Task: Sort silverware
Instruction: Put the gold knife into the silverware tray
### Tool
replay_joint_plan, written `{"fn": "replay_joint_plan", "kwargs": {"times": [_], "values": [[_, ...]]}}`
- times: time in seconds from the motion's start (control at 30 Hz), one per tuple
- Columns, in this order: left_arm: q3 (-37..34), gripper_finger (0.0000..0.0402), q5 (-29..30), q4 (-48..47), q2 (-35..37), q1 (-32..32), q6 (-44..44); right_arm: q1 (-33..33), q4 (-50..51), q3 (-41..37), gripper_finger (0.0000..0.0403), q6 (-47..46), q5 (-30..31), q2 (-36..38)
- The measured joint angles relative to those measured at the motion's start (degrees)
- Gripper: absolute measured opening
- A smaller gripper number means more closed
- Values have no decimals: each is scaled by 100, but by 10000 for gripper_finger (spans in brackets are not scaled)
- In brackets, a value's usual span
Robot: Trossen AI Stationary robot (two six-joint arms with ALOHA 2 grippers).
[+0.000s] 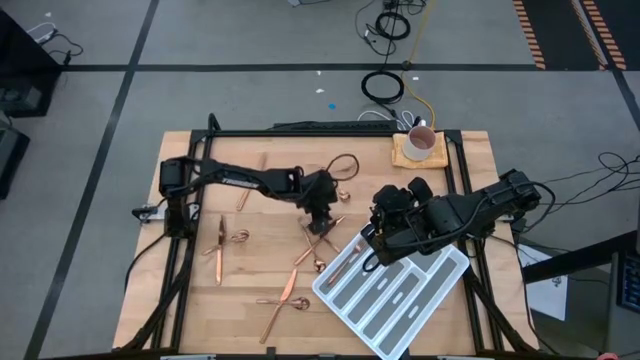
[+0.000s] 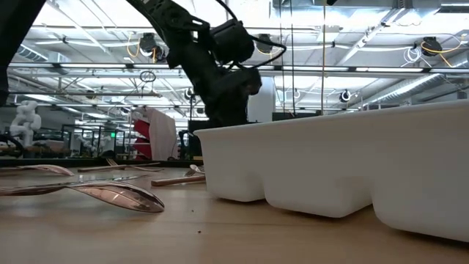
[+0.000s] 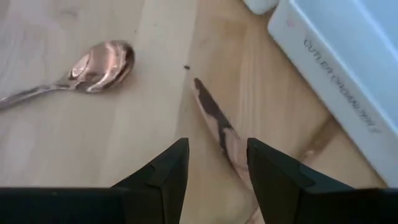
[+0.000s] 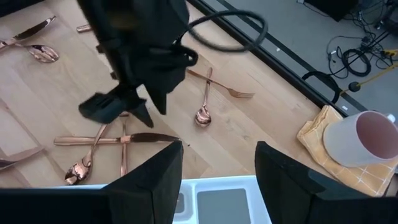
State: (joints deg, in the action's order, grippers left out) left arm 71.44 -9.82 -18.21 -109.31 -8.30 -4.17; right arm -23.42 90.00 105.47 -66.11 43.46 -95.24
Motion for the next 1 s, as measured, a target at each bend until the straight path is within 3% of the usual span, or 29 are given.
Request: {"fn": "replay_joint_plan", "kwargs": {"times": [0.23, 0.6, 1.0], "values": [[-18, 167, 679, -31, -8, 318, 14, 0, 2, 0, 187, 2, 5, 0], [-9, 167, 1152, 182, -95, 615, -156, 0, -11, 0, 187, -28, 5, 0], [24, 167, 1210, 284, -307, 734, -451, 0, -28, 0, 187, -85, 0, 0]]}}
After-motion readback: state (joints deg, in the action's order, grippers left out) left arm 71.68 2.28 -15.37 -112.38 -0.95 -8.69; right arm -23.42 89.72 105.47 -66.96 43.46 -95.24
